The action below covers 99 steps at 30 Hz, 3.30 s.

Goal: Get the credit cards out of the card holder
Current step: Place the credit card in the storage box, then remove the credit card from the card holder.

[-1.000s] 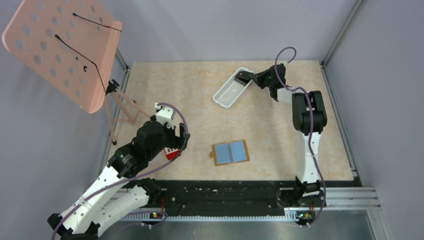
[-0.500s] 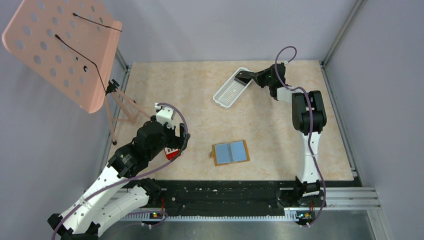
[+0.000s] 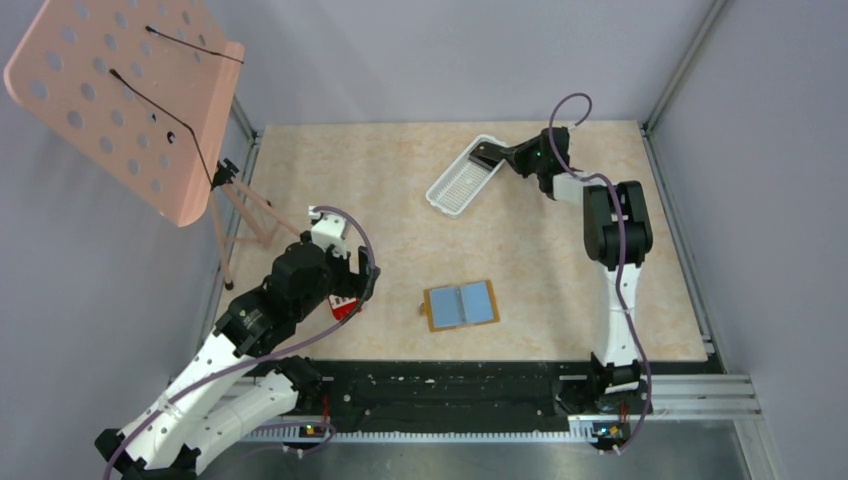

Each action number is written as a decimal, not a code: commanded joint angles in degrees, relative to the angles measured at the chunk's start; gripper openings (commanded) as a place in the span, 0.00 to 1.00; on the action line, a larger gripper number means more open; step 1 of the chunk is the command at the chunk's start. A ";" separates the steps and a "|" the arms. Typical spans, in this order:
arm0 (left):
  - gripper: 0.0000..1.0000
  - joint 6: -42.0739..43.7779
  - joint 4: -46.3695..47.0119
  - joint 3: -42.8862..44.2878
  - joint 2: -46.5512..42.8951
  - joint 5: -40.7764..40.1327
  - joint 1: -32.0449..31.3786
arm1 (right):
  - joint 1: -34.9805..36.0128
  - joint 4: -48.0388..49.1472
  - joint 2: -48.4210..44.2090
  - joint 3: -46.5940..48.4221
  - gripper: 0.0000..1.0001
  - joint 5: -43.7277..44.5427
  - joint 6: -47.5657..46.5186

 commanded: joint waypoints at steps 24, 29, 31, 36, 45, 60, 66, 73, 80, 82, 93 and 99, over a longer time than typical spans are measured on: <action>0.88 0.75 2.68 -0.37 -1.51 0.69 0.82 | 1.14 -10.01 -4.06 7.86 0.31 3.59 -5.42; 0.88 0.66 2.74 -0.48 -2.23 0.31 0.84 | 1.32 -13.01 -3.81 9.63 0.31 4.17 -5.88; 0.88 0.65 2.86 -0.58 -2.29 0.27 0.84 | 1.40 -13.44 -4.11 9.14 0.30 4.99 -5.52; 0.88 0.66 2.85 -0.58 -1.88 0.49 0.86 | 1.54 -16.97 -3.23 11.30 0.30 6.53 -5.41; 0.88 0.66 2.82 -0.75 -2.18 -0.27 0.92 | 1.53 -19.37 -4.79 10.87 0.30 6.85 -5.60; 0.87 0.59 2.87 -0.96 -0.64 -0.61 0.87 | 1.72 -15.70 -18.15 -0.47 0.28 -7.48 -17.71; 0.87 -0.94 2.31 -0.50 0.24 -0.30 0.84 | 5.95 -19.19 -31.45 -13.90 0.25 -6.44 -27.92; 0.86 -9.77 3.45 -2.07 0.72 11.29 0.84 | 16.57 -26.01 -44.13 -27.84 0.26 -0.13 -35.85; 0.83 -19.15 8.03 -9.04 2.63 21.48 0.73 | 31.48 -25.87 -53.68 -41.91 0.32 5.64 -31.28; 0.82 -20.52 9.60 -10.92 2.59 23.58 0.75 | 35.93 -25.88 -54.70 -44.22 0.35 10.01 -29.05; 0.80 -20.67 6.69 -12.81 -4.24 20.36 0.75 | 48.12 -27.51 -46.85 -41.53 0.52 25.18 -28.60; 0.80 -18.82 3.66 -9.88 -6.85 17.82 0.75 | 51.63 -29.20 -41.31 -38.41 0.54 28.94 -28.20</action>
